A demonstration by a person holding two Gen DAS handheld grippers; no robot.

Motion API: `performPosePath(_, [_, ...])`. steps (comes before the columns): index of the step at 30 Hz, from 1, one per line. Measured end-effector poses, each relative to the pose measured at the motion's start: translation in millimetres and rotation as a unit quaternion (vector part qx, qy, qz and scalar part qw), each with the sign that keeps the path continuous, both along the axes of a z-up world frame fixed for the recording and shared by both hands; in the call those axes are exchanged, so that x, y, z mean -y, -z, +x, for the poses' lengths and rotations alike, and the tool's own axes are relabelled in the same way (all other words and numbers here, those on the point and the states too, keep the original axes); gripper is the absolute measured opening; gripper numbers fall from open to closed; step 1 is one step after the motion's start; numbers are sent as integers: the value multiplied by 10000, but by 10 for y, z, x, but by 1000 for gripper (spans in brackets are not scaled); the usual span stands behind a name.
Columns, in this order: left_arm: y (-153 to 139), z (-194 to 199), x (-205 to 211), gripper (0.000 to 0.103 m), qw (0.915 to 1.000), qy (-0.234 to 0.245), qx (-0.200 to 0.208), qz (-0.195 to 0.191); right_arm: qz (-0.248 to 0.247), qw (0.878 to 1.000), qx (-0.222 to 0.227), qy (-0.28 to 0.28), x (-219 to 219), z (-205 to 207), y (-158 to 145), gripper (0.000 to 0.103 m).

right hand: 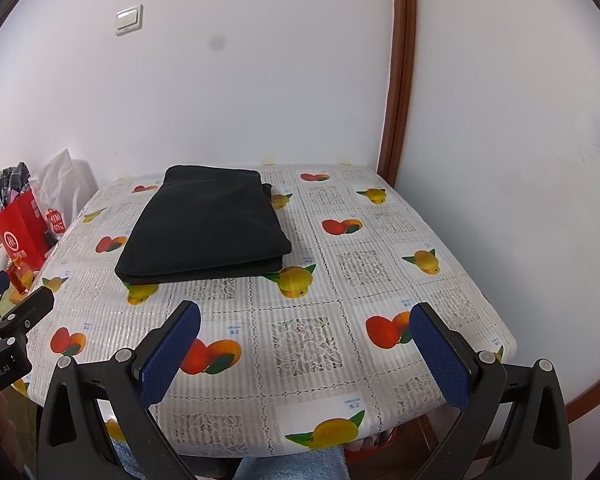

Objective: Fold small clothes

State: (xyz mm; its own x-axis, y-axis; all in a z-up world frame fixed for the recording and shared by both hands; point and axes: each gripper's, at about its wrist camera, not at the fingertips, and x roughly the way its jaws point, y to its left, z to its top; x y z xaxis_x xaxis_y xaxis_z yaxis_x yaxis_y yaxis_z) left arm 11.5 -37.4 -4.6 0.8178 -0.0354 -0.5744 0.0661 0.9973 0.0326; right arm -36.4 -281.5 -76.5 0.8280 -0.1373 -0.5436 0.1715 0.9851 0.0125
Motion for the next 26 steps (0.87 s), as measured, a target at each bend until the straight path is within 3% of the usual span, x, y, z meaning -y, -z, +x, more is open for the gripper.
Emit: performPosePath(26, [-22, 5, -6, 93, 9999, 0, -13, -104, 87, 9999, 58, -136, 27, 31, -4, 103])
